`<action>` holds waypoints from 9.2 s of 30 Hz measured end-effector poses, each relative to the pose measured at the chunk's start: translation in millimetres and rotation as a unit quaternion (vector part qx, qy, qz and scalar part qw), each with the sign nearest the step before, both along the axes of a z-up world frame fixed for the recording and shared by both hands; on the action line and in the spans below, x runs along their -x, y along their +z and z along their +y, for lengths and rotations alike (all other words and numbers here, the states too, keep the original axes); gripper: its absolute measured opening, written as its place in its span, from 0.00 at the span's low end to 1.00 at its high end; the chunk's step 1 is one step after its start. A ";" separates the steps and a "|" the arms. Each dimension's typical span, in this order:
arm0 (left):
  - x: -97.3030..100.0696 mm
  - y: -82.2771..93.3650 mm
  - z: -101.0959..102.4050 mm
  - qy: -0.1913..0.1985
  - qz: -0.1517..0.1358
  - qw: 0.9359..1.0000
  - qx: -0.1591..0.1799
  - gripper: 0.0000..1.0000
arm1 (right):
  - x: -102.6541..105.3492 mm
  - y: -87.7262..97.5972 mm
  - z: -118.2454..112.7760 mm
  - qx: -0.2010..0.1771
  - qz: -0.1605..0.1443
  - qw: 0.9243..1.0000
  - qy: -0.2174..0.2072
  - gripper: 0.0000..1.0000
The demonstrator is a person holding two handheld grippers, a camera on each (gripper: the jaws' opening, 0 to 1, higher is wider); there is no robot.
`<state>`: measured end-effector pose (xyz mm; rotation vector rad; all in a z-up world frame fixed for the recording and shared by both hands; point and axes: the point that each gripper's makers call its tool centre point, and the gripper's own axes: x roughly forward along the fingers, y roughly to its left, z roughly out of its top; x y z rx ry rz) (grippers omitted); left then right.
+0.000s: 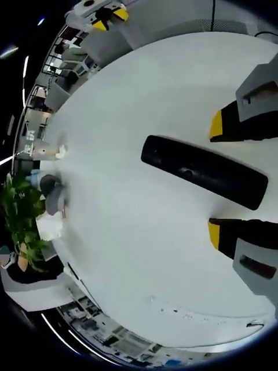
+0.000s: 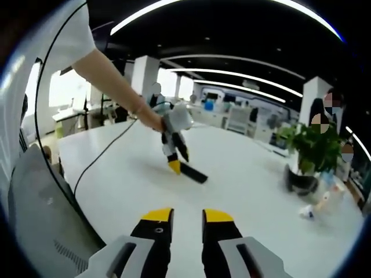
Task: Press the specified remote control buttons in sequence, fully releasing each button before pressing the next.
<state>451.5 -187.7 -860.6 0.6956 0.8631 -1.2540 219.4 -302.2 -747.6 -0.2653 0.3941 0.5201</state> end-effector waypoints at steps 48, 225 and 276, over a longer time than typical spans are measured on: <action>28.6 -3.2 10.0 -0.018 -0.010 1.000 -0.018 0.24 | 1.1 -4.3 -0.7 0.023 0.000 1.000 0.005 0.12; 224.6 -6.5 34.0 -0.118 -0.002 0.988 -0.100 0.24 | 9.6 -17.7 11.9 0.061 0.019 0.997 0.053 0.03; 248.2 -5.0 35.9 -0.014 -0.005 1.000 -0.026 0.24 | 20.9 -38.2 20.4 0.074 0.078 0.991 0.079 0.00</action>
